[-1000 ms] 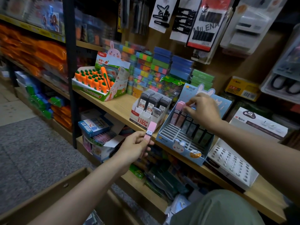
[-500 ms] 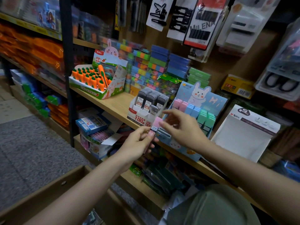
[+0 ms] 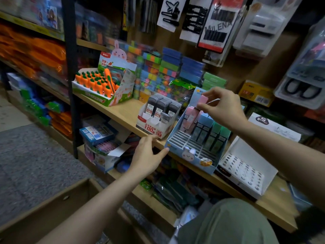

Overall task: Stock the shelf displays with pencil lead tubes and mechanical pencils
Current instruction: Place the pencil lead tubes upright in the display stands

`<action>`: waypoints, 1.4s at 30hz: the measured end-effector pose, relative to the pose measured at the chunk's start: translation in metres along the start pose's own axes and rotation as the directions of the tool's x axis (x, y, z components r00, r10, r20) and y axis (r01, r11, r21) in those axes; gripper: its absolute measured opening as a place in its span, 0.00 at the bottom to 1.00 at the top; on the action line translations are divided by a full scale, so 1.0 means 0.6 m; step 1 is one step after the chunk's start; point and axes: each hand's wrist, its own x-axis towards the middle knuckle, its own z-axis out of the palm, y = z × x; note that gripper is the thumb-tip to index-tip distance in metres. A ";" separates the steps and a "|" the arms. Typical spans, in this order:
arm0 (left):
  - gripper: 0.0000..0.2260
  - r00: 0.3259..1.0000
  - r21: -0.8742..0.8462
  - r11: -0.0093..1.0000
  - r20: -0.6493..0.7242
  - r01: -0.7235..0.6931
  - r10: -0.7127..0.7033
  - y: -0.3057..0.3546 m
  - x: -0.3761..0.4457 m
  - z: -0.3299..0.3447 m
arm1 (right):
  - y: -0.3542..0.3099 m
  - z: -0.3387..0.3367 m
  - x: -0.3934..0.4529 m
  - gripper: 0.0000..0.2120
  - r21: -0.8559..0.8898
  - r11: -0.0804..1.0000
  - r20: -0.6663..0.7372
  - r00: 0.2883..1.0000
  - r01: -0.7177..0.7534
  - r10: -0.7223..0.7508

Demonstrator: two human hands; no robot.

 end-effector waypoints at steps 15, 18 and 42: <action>0.19 0.987 -0.079 0.997 -0.159 0.015 -0.028 0.020 0.020 0.068 | 0.029 0.076 0.022 0.12 -0.168 0.977 0.093 0.989 0.128 -0.113; 0.19 0.985 -0.070 0.997 -0.171 0.017 -0.028 0.019 0.021 0.068 | 0.026 0.081 0.028 0.12 -0.205 0.969 0.082 0.989 0.139 -0.125; 0.17 0.894 0.185 0.943 -0.313 -0.275 0.322 0.013 0.045 -0.016 | -0.043 0.138 0.004 0.19 -0.249 0.917 0.219 0.940 0.312 -0.261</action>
